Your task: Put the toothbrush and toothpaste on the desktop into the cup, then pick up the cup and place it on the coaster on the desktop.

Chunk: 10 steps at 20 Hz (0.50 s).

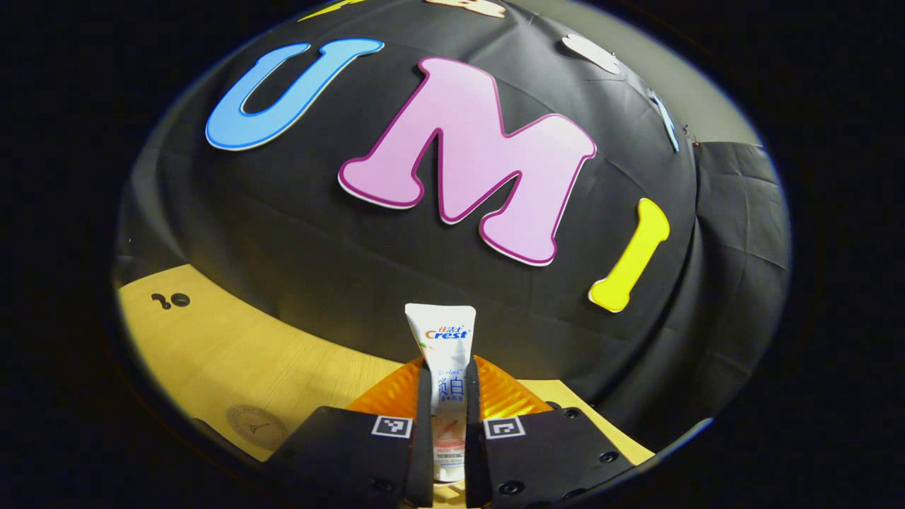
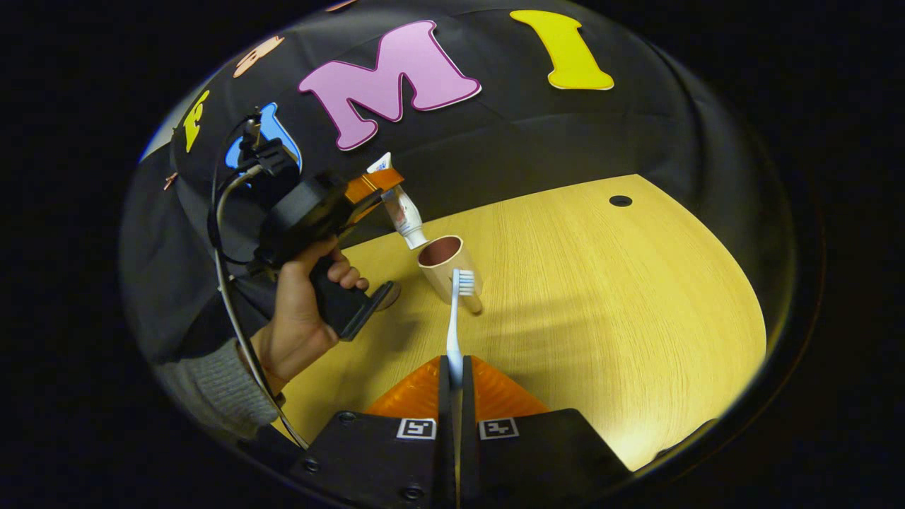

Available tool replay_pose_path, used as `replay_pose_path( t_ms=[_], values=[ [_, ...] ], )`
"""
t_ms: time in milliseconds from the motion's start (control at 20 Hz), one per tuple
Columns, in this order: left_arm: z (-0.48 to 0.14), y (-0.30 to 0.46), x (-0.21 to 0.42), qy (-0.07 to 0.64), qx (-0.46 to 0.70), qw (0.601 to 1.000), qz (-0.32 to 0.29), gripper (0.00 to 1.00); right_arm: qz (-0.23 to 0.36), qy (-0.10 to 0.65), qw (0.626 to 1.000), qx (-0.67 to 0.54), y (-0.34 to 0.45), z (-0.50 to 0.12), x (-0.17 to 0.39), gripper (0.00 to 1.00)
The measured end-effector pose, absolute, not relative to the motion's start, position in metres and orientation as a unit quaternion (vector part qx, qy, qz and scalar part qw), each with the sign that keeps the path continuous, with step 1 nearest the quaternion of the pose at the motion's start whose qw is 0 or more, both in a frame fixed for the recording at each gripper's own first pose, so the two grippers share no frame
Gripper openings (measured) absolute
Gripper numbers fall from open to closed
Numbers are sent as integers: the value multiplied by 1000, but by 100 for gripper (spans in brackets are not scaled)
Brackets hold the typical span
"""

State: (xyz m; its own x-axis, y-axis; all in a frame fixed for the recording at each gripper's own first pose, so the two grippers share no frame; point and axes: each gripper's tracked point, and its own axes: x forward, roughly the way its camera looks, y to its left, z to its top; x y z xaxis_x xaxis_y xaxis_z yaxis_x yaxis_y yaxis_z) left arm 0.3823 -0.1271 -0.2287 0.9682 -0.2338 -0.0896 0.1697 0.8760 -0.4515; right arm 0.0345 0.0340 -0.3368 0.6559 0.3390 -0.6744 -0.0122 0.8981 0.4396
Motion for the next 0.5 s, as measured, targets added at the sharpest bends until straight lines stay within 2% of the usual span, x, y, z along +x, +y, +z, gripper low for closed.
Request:
replay_pose_path(
  t_ms=[150,400,500],
  values=[
    [-259,-129,393,90,-219,968,-89,23,101,408,885,202,29,-344,39,7],
    [-287,-140,390,109,-196,969,-100,22,97,401,887,209,19,-347,58,7],
    [-301,-143,384,127,-193,968,-102,26,95,392,890,214,16,-346,71,7]
  ],
)
